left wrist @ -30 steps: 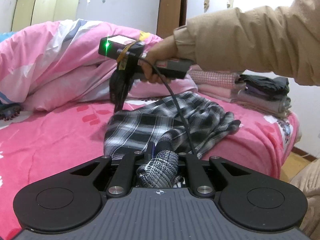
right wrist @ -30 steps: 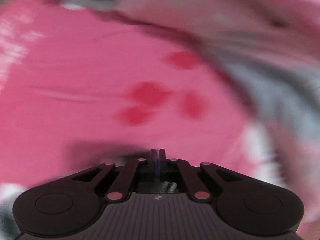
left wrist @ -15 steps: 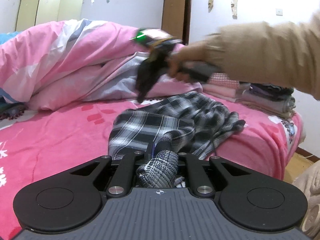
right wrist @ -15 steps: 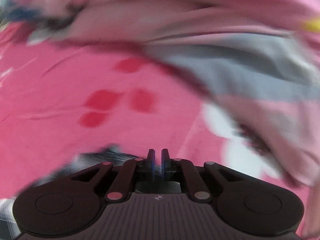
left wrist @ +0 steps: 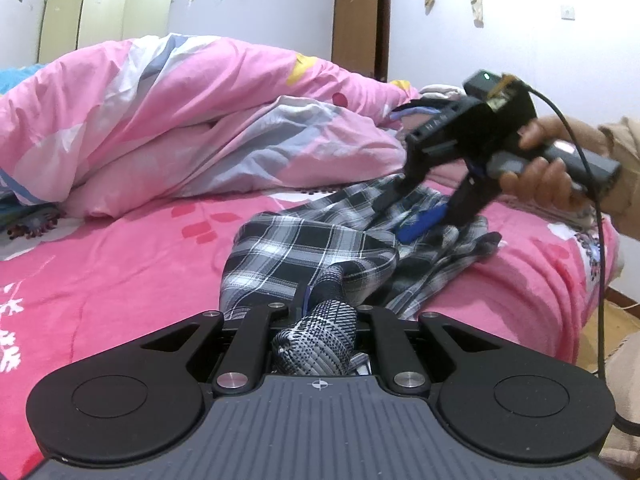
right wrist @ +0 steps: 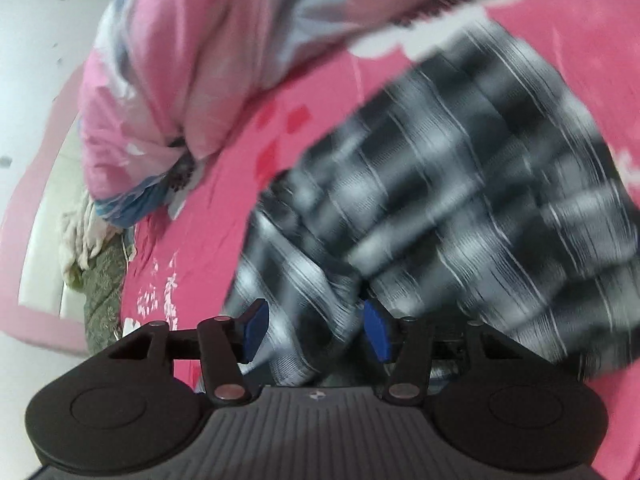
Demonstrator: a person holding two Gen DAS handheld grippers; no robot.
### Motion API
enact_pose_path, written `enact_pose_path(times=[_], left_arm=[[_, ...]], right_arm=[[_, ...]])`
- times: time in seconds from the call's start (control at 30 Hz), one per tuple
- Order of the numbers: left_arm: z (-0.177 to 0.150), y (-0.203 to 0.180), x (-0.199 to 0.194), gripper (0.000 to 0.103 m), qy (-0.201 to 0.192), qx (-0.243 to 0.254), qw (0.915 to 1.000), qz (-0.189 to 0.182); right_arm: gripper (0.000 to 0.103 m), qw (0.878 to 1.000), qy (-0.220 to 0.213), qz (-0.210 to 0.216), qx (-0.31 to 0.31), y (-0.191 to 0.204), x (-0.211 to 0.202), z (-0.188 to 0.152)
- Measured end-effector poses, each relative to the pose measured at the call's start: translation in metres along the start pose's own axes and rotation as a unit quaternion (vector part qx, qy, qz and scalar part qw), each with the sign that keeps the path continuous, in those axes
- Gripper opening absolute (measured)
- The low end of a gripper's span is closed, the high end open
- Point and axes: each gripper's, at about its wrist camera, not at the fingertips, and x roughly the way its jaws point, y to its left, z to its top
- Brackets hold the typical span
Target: Fold clothes
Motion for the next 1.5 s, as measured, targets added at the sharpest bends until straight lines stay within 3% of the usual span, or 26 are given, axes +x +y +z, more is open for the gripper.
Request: enact_pose_path(times=[0.33,0.43,0.5,0.6,0.77,0.97,1.13,1.33,1.5], left_arm=[[0.001,0.000,0.003,0.009,0.008,-0.005,0.9998,0.018],[0.002,-0.001,0.003,0.009,0.007,-0.007,0.9998,0.019],[0.002,0.000,0.003,0.009,0.006,-0.009,0.9997,0.021],[0.001,0.000,0.001,0.009,0.002,-0.012,0.9996,0.026],[0.001,0.008,-0.004,0.009,-0.012,-0.035,0.9989,0.028],[0.005,0.034,-0.012,0.009,-0.034,-0.090,0.9948,0.034],[0.004,0.078,-0.022,0.009,-0.058,-0.193,0.9784,0.045],[-0.019,0.135,-0.022,0.009,-0.052,-0.342,0.9368,0.053],[-0.037,0.152,-0.014,0.009,-0.026,-0.400,0.9146,0.052]], right_arm=[[0.057,0.999,0.012,0.020,0.021,-0.008,0.032,0.000],[0.044,0.999,0.002,0.037,0.020,-0.011,0.028,-0.001],[0.024,0.999,-0.006,0.043,0.018,-0.012,0.026,-0.002],[0.011,0.998,-0.021,0.055,0.009,-0.008,0.021,-0.004],[0.009,0.996,-0.039,0.068,-0.039,0.025,0.016,0.000],[0.009,0.988,-0.044,0.101,-0.107,0.094,0.032,0.029],[0.007,0.977,-0.024,0.135,-0.166,0.161,0.076,0.056],[0.003,0.971,0.024,0.147,-0.185,0.211,0.165,0.076],[0.001,0.971,0.061,0.129,-0.193,0.225,0.236,0.079]])
